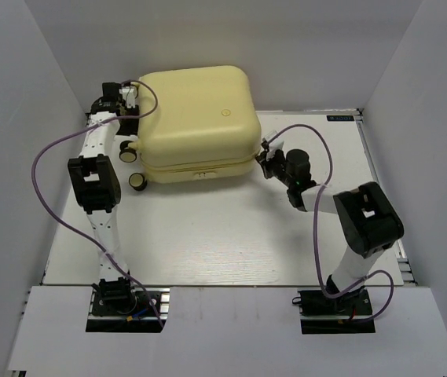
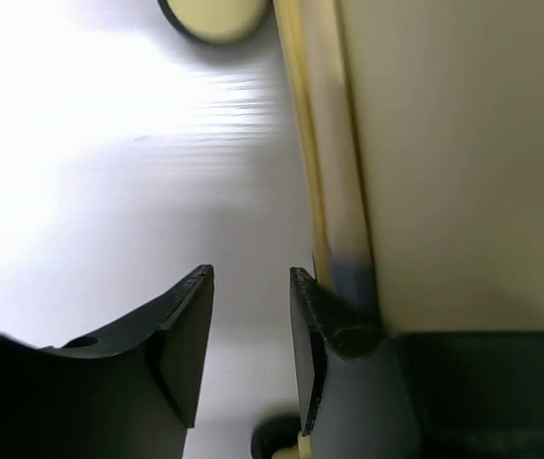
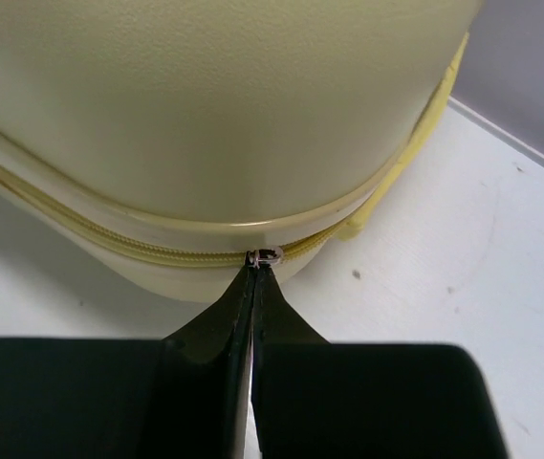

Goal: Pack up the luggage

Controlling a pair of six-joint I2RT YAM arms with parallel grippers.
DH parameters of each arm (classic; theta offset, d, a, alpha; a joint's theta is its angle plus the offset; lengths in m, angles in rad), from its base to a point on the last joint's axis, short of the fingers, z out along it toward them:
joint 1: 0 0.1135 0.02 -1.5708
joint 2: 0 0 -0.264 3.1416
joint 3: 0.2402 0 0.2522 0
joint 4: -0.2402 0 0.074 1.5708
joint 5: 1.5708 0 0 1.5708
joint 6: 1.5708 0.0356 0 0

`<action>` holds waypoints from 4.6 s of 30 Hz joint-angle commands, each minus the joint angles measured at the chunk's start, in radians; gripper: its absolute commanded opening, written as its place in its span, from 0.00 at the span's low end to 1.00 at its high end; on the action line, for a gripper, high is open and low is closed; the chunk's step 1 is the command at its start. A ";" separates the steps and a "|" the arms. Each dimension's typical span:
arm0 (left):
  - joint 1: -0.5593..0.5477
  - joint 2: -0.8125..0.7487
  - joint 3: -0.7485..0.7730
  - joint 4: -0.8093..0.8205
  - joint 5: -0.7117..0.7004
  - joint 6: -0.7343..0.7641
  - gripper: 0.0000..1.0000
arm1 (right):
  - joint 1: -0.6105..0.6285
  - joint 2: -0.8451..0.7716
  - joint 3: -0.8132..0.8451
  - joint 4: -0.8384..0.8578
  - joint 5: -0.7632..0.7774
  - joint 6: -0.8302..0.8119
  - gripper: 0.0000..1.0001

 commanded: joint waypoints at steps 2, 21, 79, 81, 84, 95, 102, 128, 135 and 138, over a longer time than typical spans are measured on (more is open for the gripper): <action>-0.197 -0.063 -0.019 -0.061 0.416 0.135 0.48 | 0.074 -0.105 -0.072 0.022 -0.092 -0.036 0.00; 0.150 -0.376 -0.015 -0.312 -0.270 -0.712 1.00 | 0.101 -0.177 -0.101 -0.027 0.044 -0.011 0.00; 0.005 -0.405 -0.514 0.025 -0.103 -0.991 0.00 | 0.025 -0.050 0.015 -0.050 0.655 0.068 0.00; 0.012 -0.373 -0.494 0.005 -0.098 -0.967 0.00 | -0.003 -0.039 0.018 -0.071 0.660 0.081 0.00; 0.009 -0.344 -0.460 0.019 -0.080 -0.965 0.00 | -0.024 -0.021 0.034 -0.087 0.684 0.092 0.00; 0.024 -0.284 -0.357 0.016 -0.069 -0.887 0.00 | -0.142 0.152 0.182 0.037 0.384 0.050 0.00; 0.047 -0.209 -0.239 -0.058 -0.072 -0.835 0.00 | -0.207 0.332 0.391 0.140 0.111 -0.005 0.00; 0.228 -0.002 -0.003 -0.039 -0.106 -0.615 0.00 | -0.098 0.186 0.193 0.120 0.107 0.190 0.00; 0.252 0.006 -0.004 -0.073 -0.146 -0.634 0.00 | -0.110 0.335 0.379 0.039 0.632 0.279 0.00; 0.263 0.010 -0.012 -0.076 -0.147 -0.649 0.00 | -0.118 0.376 0.440 0.057 0.646 0.233 0.00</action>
